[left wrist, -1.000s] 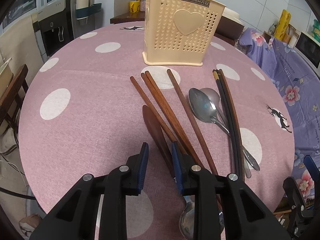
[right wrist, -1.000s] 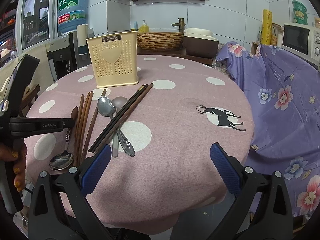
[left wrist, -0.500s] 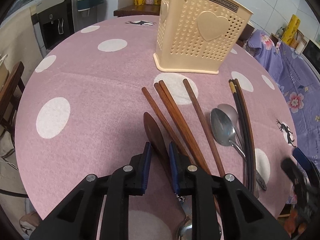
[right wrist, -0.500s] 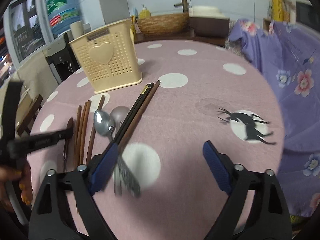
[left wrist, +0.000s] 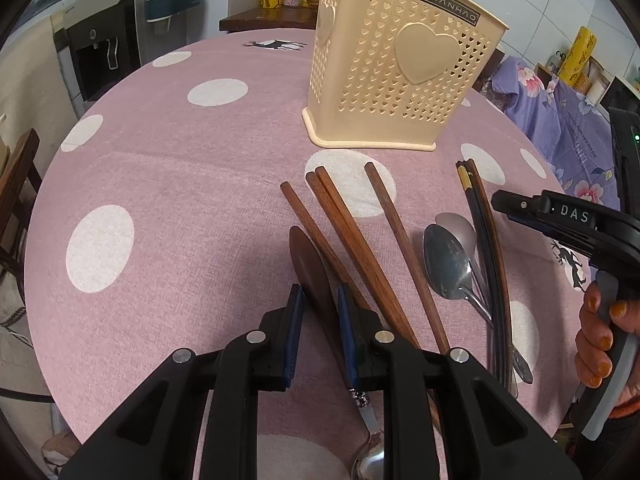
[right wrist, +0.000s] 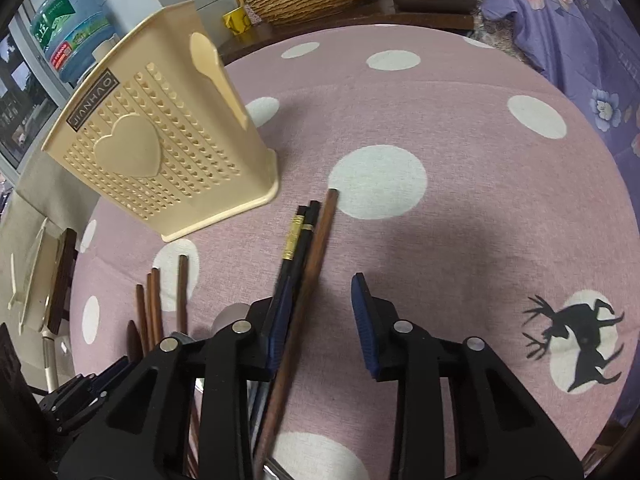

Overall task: Organize utensils
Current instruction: 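Grasp a brown wooden chopstick with the right tool while the left tool holds the spoon, then lift the spoon and chopstick over the cream holder with both tools, then open both tools to drop the spoon and chopstick into the holder, then grasp a black chopstick with the right tool while the left tool grasps a brown chopstick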

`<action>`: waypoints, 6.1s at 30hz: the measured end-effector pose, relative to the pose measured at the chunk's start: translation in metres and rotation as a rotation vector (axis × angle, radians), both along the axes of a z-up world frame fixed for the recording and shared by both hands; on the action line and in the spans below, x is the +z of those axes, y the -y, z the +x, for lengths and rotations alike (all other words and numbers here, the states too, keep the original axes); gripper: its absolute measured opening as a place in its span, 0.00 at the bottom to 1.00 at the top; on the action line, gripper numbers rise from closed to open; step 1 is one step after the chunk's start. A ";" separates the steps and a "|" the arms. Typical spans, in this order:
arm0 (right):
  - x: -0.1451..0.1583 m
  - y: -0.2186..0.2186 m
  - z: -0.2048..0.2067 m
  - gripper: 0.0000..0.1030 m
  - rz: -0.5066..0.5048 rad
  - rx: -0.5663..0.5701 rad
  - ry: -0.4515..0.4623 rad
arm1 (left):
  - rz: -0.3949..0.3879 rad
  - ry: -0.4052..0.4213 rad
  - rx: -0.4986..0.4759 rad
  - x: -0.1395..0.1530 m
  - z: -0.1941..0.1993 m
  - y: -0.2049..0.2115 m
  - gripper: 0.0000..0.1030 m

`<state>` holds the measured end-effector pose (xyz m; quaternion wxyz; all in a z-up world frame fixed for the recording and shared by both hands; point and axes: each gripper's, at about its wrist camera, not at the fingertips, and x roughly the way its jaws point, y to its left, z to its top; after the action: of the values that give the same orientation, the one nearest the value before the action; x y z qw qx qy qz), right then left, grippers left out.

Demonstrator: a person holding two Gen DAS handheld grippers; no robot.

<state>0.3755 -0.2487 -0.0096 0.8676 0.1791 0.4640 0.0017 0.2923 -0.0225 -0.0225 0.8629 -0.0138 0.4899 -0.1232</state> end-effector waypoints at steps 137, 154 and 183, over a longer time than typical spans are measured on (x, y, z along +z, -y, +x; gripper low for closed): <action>0.168 -0.030 0.058 0.08 -0.191 -0.051 0.585 | -0.041 0.378 0.025 0.125 0.107 0.047 0.15; 0.167 -0.009 -0.010 0.76 -0.199 -0.085 0.663 | -0.008 0.569 0.032 0.131 0.031 0.028 0.95; 0.001 -0.006 -0.067 0.59 -0.173 0.066 0.152 | 0.114 0.312 0.062 0.014 -0.037 0.000 0.77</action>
<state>0.3081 -0.2431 -0.0086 0.9119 0.0878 0.4009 0.0038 0.2553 -0.0225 -0.0084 0.9313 0.0393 0.3554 -0.0689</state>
